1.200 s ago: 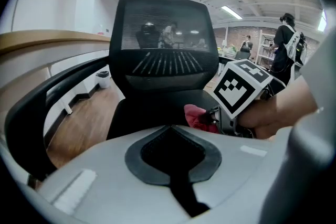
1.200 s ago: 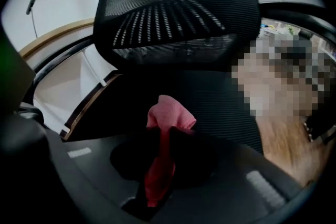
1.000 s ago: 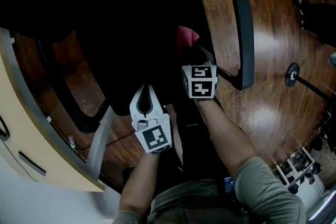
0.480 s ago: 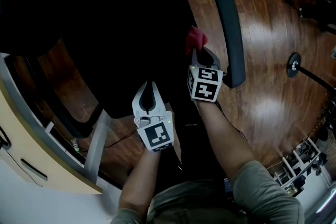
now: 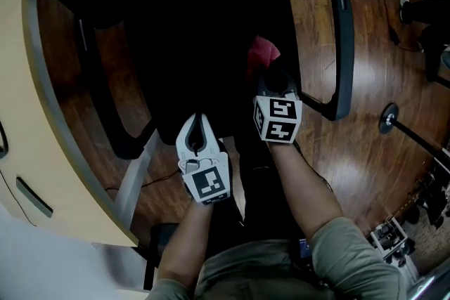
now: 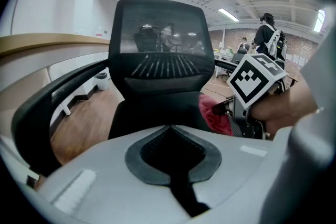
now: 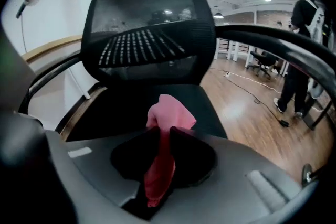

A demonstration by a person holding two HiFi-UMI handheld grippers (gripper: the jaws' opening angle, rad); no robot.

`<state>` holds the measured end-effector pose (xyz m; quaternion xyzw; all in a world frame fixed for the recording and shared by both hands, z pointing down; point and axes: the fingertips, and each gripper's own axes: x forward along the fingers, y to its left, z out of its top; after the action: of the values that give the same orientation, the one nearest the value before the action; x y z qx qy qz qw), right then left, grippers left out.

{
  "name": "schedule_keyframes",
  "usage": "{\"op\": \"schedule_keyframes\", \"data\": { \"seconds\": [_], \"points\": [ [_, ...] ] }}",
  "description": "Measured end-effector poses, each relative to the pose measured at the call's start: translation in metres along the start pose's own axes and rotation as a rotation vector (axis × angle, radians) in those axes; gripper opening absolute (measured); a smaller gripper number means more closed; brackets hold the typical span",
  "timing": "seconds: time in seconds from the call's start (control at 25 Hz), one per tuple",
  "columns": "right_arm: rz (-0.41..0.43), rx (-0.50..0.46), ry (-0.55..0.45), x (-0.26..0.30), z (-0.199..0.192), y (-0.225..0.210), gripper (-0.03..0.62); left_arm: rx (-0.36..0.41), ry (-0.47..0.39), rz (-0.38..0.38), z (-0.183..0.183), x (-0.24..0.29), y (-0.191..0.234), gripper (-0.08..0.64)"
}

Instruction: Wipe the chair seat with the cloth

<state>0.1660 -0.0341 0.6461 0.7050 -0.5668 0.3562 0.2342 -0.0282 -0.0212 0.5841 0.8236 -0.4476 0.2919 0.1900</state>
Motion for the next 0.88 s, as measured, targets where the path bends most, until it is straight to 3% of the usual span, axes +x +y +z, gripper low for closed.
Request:
{"op": "schedule_keyframes", "data": {
  "seconds": [0.24, 0.52, 0.72, 0.88],
  "points": [
    [0.194, -0.129, -0.017, -0.001, 0.008, 0.127, 0.06, -0.071, 0.018, 0.094, -0.028, -0.042, 0.073, 0.005],
    [0.422, -0.254, 0.052, -0.012, -0.03, 0.243, 0.06, -0.11, 0.062, 0.129, -0.073, -0.079, 0.113, 0.005],
    [0.557, -0.386, 0.145, -0.017, -0.081, 0.3, 0.06, -0.14, 0.107, 0.166, -0.107, -0.093, 0.128, 0.005],
    [0.604, -0.47, 0.202, -0.014, -0.114, 0.312, 0.06, -0.141, 0.119, 0.195, -0.122, -0.095, 0.129, 0.005]
  ]
}}
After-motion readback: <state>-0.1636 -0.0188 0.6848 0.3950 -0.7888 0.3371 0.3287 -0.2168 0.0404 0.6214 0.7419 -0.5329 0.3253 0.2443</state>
